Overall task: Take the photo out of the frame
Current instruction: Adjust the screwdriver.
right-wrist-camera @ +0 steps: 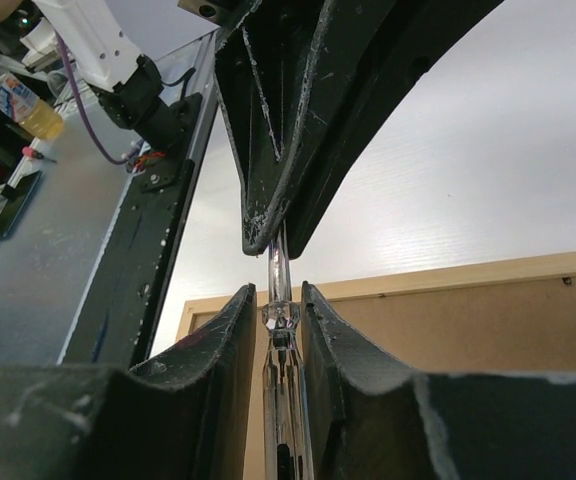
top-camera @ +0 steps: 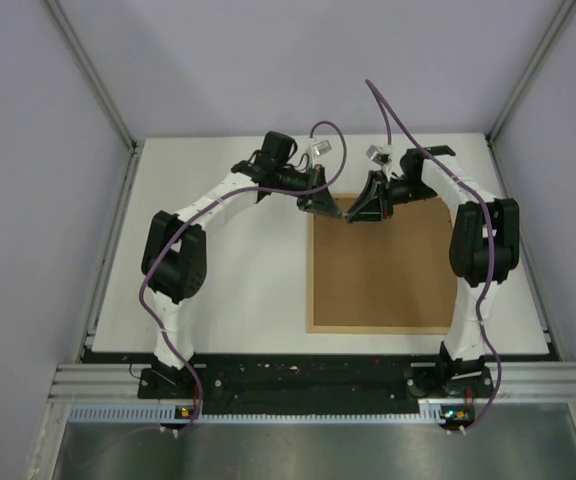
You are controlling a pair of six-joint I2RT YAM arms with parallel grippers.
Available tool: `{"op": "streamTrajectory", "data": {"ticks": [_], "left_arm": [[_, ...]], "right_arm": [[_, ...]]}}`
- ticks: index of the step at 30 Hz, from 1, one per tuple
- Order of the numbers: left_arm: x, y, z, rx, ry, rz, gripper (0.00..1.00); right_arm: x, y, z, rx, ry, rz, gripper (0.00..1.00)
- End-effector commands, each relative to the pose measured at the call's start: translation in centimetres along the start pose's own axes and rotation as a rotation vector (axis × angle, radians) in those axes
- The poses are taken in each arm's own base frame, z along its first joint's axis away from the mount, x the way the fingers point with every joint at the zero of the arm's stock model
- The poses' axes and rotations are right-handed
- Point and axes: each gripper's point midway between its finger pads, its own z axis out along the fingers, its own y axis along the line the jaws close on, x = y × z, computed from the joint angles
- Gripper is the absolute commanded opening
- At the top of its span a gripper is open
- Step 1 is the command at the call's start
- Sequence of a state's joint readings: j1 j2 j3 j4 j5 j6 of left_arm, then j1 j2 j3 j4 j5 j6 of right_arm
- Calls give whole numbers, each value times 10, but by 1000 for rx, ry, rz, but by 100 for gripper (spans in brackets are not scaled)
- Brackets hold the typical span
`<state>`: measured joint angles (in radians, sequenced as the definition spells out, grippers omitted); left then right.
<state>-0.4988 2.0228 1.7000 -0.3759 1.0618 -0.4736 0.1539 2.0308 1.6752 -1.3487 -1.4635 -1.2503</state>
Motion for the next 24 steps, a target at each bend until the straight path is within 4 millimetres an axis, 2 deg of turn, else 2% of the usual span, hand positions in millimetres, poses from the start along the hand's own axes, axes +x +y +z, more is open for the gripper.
{"op": "streamTrajectory", "data": {"ticks": [1,4,9,12,13,15,17,21,24], "left_arm": [[-21,-12,-10,9,-52,77,0],[-21,-14,-10,10,-54,81,0],[-23,-13,-13,9,-60,82,0],[-24,-13,-14,8,-63,87,0],[-23,-11,-13,4,-63,87,11],[-26,-8,-19,-15,-75,87,42],[-27,-1,-25,-36,-88,82,58],[-37,19,-50,-93,-148,70,65],[-40,40,-65,-167,-189,57,66]], "right_arm": [[-26,39,5,-45,-79,70,26],[-25,39,6,-45,-74,68,22],[-20,38,5,-41,-56,80,0],[-17,37,3,-32,-34,80,0],[-16,36,4,-31,-19,78,0],[-13,34,1,-17,19,86,0],[-8,29,-1,-2,63,96,0],[0,18,-7,39,151,114,0],[7,-4,-13,135,229,130,0]]}}
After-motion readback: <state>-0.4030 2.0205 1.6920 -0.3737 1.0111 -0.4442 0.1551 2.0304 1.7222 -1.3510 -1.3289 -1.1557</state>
